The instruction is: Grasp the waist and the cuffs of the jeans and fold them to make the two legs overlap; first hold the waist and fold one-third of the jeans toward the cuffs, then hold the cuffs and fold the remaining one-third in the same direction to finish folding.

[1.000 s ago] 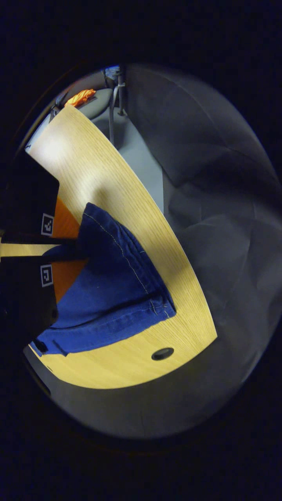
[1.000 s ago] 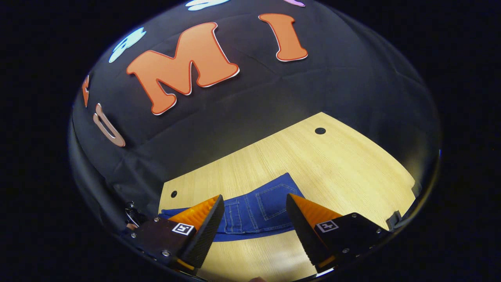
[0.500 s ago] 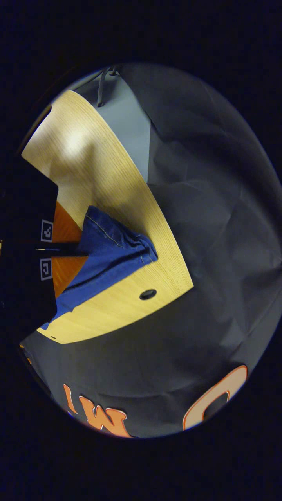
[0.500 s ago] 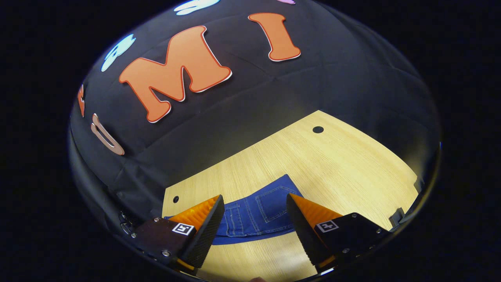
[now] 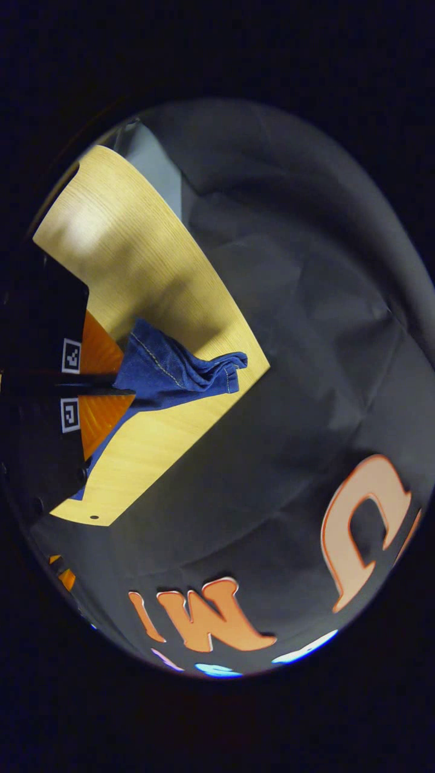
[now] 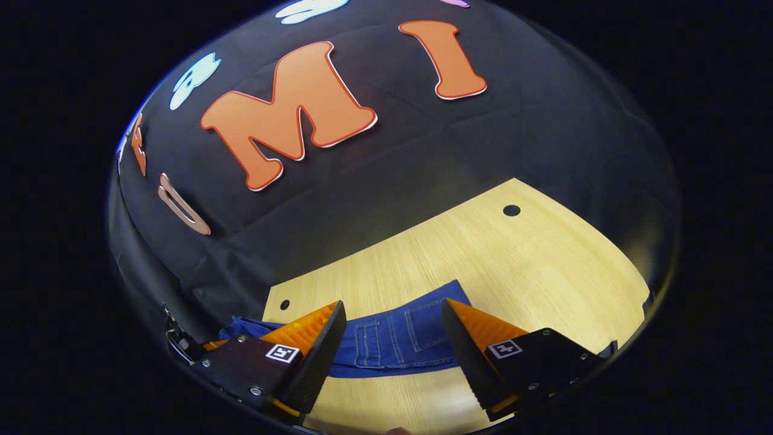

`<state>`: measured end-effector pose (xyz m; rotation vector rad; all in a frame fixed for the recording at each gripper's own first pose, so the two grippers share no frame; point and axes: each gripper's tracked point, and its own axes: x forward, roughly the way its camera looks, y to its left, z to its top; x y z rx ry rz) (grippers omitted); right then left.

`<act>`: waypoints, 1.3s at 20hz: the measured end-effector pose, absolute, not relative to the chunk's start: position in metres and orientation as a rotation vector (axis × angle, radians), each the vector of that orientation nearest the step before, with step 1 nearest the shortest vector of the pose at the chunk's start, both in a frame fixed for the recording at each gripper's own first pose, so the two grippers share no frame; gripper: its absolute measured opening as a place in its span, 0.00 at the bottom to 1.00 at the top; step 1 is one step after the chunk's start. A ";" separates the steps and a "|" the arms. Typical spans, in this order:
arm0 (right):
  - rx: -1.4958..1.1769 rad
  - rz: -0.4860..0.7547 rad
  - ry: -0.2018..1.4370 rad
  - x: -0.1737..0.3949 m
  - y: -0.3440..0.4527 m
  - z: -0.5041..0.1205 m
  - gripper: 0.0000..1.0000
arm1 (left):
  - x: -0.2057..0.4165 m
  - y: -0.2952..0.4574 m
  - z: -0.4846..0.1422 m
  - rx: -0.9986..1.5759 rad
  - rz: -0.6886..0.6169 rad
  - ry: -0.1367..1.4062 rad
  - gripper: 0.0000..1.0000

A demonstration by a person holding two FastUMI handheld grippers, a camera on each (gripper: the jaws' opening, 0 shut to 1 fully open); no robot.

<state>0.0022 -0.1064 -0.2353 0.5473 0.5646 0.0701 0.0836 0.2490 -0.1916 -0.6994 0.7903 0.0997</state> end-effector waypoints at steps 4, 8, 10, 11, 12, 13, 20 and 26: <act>0.494 0.090 0.534 0.008 -0.128 -0.231 0.97 | 0.083 0.200 -0.154 -0.624 0.040 0.745 0.01; 0.481 0.114 0.530 0.007 -0.140 -0.234 0.98 | 0.084 0.150 -0.127 -0.579 -0.013 0.724 0.00; 0.482 0.120 0.528 0.005 -0.145 -0.236 0.98 | 0.083 0.121 -0.118 -0.560 -0.046 0.721 0.00; 0.485 0.129 0.527 0.005 -0.148 -0.236 0.98 | 0.083 0.110 -0.115 -0.544 -0.058 0.718 0.00; 0.486 0.132 0.528 0.004 -0.151 -0.237 0.98 | 0.083 0.095 -0.112 -0.529 -0.079 0.720 0.00; 0.484 0.133 0.530 0.003 -0.155 -0.239 0.98 | 0.087 0.082 -0.111 -0.519 -0.082 0.720 0.00; 0.475 0.155 0.554 -0.006 -0.176 -0.254 0.98 | 0.088 -0.021 -0.113 -0.457 -0.196 0.782 0.00; 0.480 0.148 0.556 -0.007 -0.197 -0.262 0.98 | 0.094 -0.089 -0.123 -0.367 -0.283 0.819 0.00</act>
